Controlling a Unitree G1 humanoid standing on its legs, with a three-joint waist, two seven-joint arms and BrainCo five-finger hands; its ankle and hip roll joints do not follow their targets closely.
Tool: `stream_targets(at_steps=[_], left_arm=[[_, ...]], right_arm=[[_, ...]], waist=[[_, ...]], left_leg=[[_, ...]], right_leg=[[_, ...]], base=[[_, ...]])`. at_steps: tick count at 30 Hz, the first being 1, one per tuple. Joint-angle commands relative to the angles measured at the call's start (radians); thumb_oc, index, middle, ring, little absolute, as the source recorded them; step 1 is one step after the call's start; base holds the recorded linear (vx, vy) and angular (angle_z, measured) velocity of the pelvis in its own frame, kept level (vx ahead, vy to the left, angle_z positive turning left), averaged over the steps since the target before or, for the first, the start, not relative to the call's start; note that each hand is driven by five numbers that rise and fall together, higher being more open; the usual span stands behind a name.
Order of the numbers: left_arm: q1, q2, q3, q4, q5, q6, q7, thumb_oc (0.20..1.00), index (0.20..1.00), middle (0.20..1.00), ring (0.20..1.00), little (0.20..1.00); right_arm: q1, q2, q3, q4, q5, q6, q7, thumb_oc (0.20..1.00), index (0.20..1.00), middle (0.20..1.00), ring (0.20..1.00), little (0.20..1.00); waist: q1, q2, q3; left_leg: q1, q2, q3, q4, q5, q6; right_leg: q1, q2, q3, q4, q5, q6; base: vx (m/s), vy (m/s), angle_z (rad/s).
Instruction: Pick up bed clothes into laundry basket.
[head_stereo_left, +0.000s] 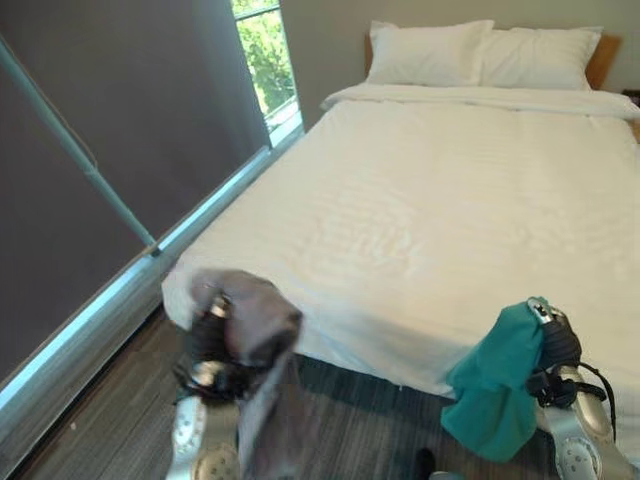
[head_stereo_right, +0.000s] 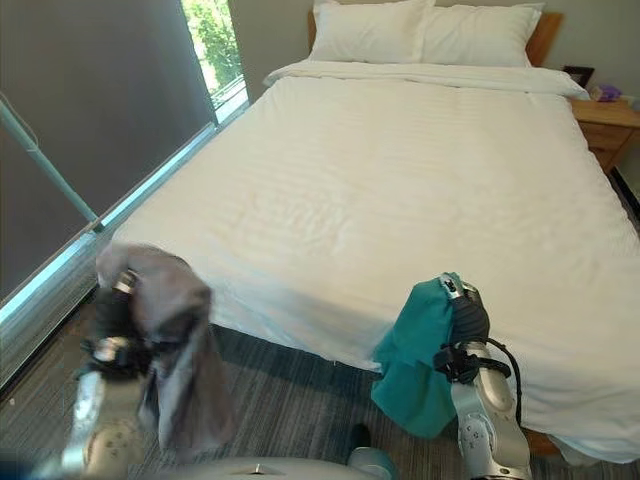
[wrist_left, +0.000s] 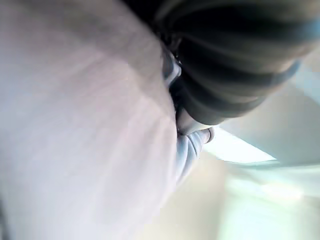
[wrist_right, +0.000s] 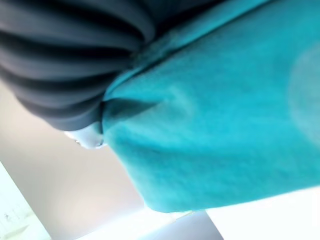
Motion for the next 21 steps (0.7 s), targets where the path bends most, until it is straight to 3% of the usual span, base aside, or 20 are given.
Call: stream_targets(at_steps=[1,6,7,11,16,21], left_arm=[[-0.026,0.064,0.065,-0.079,-0.005,-0.041,-0.070,0.200,0.200,0.200,0.200,0.200],[-0.038,0.072,0.057,-0.045,0.046,-0.042,-0.069,0.200,0.200,0.200,0.200,0.200],[-0.120,0.109,0.352,0.075,0.312,-0.149,0.175,0.200,0.200,0.200,0.200,0.200],[-0.116,0.104,0.308,0.120,0.307,-0.139,0.159,0.200,0.200,0.200,0.200,0.200],[-0.164,0.124,0.277,0.079,0.300,-0.143,0.177,0.200,0.200,0.200,0.200,0.200],[-0.226,0.170,0.314,0.059,0.318,-0.163,0.195,0.200,0.200,0.200,0.200,0.200]], right_arm=[[-0.070,-0.010,0.010,-0.055,0.008,-0.057,0.005,0.200,0.200,0.200,0.200,0.200],[-0.040,-0.007,0.036,-0.050,-0.020,-0.043,0.020,0.200,0.200,0.200,0.200,0.200],[-0.085,-0.087,-0.052,0.104,-0.065,-0.030,-0.037,0.200,0.200,0.200,0.200,0.200],[-0.116,-0.101,-0.001,0.104,-0.093,-0.016,-0.011,0.200,0.200,0.200,0.200,0.200],[-0.138,-0.122,0.005,0.074,-0.057,-0.025,-0.011,0.200,0.200,0.200,0.200,0.200],[-0.111,-0.147,-0.076,0.059,-0.066,-0.055,-0.035,0.200,0.200,0.200,0.200,0.200]], waist=[[0.007,-0.050,-0.008],[-0.002,-0.058,-0.002],[-0.008,-0.072,0.027],[0.005,-0.078,0.034],[-0.001,-0.110,0.043],[-0.037,-0.129,0.015]], left_leg=[[0.020,0.004,-0.023,-0.005,0.042,0.017],[0.027,0.007,-0.013,-0.005,0.039,0.016],[-0.038,0.009,-0.020,-0.005,0.062,-0.008],[-0.033,-0.002,-0.006,-0.005,0.056,0.011],[-0.026,0.002,-0.001,0.047,0.019,0.020],[0.018,0.054,0.062,0.067,0.005,-0.019]], right_leg=[[0.147,-0.073,0.045,-0.027,-0.022,0.041],[0.142,-0.071,0.057,-0.026,-0.018,0.043],[0.068,-0.045,0.094,-0.071,0.056,0.063],[0.055,-0.051,0.129,-0.041,0.045,0.067],[0.050,-0.060,0.162,0.021,0.032,0.063],[0.105,-0.022,0.165,-0.069,0.041,0.062]], base=[[0.00,0.000,0.00],[-0.01,-0.012,-0.11],[-0.03,0.049,-0.10],[-0.04,0.089,-0.18],[0.01,-0.025,-0.11],[0.06,-0.097,-0.14]])
